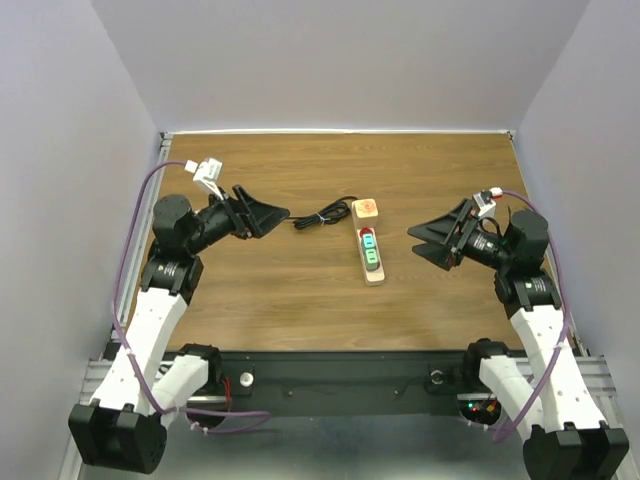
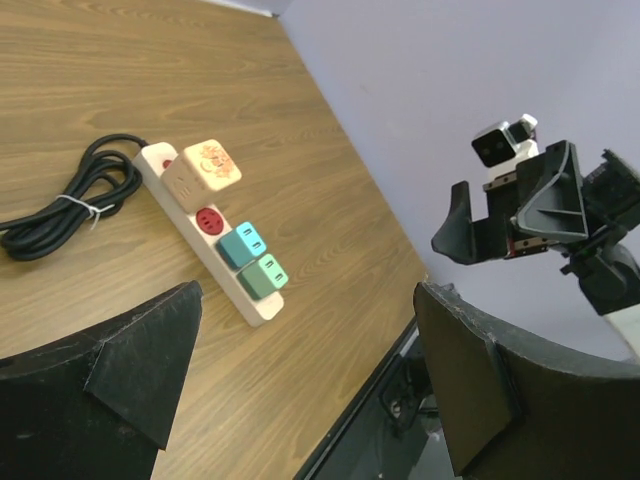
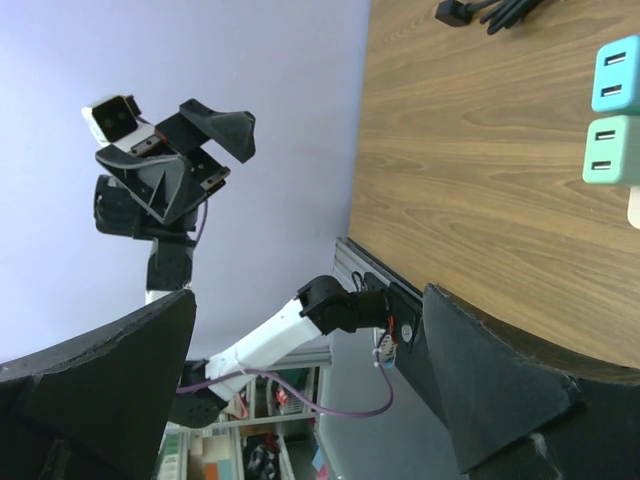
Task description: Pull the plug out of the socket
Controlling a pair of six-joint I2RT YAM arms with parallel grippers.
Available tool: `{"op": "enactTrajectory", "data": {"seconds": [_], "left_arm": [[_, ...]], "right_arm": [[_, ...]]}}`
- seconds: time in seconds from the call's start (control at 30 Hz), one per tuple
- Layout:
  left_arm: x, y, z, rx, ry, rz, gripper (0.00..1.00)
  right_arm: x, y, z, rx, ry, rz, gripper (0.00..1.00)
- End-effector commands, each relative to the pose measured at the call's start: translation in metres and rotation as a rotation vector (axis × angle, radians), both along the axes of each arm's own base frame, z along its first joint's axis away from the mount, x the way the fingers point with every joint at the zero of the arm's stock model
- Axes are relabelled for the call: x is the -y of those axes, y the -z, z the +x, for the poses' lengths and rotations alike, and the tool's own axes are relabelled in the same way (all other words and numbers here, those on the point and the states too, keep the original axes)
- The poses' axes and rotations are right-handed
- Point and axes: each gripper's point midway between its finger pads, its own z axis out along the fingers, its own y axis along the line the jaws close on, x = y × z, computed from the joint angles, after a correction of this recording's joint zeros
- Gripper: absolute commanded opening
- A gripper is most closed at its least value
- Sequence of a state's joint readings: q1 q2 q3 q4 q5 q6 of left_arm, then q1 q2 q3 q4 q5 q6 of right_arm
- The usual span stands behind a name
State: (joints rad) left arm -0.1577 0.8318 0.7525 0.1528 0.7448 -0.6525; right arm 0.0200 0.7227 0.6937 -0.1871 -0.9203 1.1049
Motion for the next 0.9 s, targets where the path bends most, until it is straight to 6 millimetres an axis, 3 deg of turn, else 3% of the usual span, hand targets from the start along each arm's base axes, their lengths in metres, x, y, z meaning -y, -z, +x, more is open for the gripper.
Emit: {"op": "enactTrajectory", "data": {"seconds": [0.0,0.13,0.2,0.23,0.3,0.33,0.37,0.5,0.53,0.57,0.6,0.67,0.73,0.77,0.8,0.83,0.87], "left_arm": [[0.003,-0.005,0.010,0.030,0.030,0.082,0.99],[0.012,0.024,0.025,-0.060,-0.001,0.261,0.99],[0.022,0.032,0.030,-0.086,-0.004,0.304,0.99],[0.021,0.032,0.038,-0.101,-0.050,0.323,0.99],[0.028,0.047,0.045,-0.164,-0.066,0.347,0.99],[0.029,0.045,0.051,-0.171,-0.086,0.348,0.99],[0.032,0.047,0.054,-0.203,-0.096,0.336,0.99],[0.062,0.065,0.069,-0.259,-0.106,0.377,0.99],[0.069,0.061,0.073,-0.255,-0.104,0.374,0.99],[0.077,0.074,0.079,-0.293,-0.107,0.387,0.99],[0.089,0.068,0.082,-0.278,-0.098,0.388,0.99],[0.107,0.085,0.089,-0.307,-0.075,0.418,0.99],[0.130,0.078,0.094,-0.277,-0.059,0.435,0.99],[0.140,0.094,0.100,-0.299,-0.050,0.465,0.99],[0.149,0.096,0.103,-0.298,-0.046,0.480,0.99],[0.158,0.083,0.111,-0.268,-0.053,0.484,0.99],[0.172,0.103,0.113,-0.293,-0.037,0.529,0.99]], "right_arm": [[0.000,-0.011,-0.001,0.043,-0.008,-0.008,1.00],[0.005,0.004,0.004,-0.004,0.041,-0.044,1.00],[0.012,0.017,0.007,-0.012,0.072,-0.137,1.00],[0.016,0.013,0.012,-0.008,0.089,-0.182,1.00],[0.031,0.035,0.012,-0.062,0.132,-0.331,1.00],[0.037,0.030,0.016,-0.054,0.153,-0.380,1.00],[0.048,0.042,0.013,-0.085,0.179,-0.461,1.00],[0.067,0.051,0.010,-0.121,0.242,-0.583,1.00],[0.071,0.056,0.006,-0.146,0.249,-0.604,1.00],[0.077,0.061,0.006,-0.157,0.267,-0.640,1.00],[0.080,0.065,0.005,-0.171,0.270,-0.655,1.00],[0.084,0.074,0.000,-0.199,0.266,-0.689,1.00],[0.086,0.078,-0.002,-0.206,0.259,-0.704,1.00],[0.087,0.082,-0.003,-0.217,0.251,-0.722,1.00],[0.088,0.083,-0.003,-0.221,0.249,-0.730,1.00],[0.089,0.084,-0.004,-0.224,0.246,-0.740,1.00],[0.092,0.085,-0.005,-0.232,0.246,-0.756,1.00]]}}
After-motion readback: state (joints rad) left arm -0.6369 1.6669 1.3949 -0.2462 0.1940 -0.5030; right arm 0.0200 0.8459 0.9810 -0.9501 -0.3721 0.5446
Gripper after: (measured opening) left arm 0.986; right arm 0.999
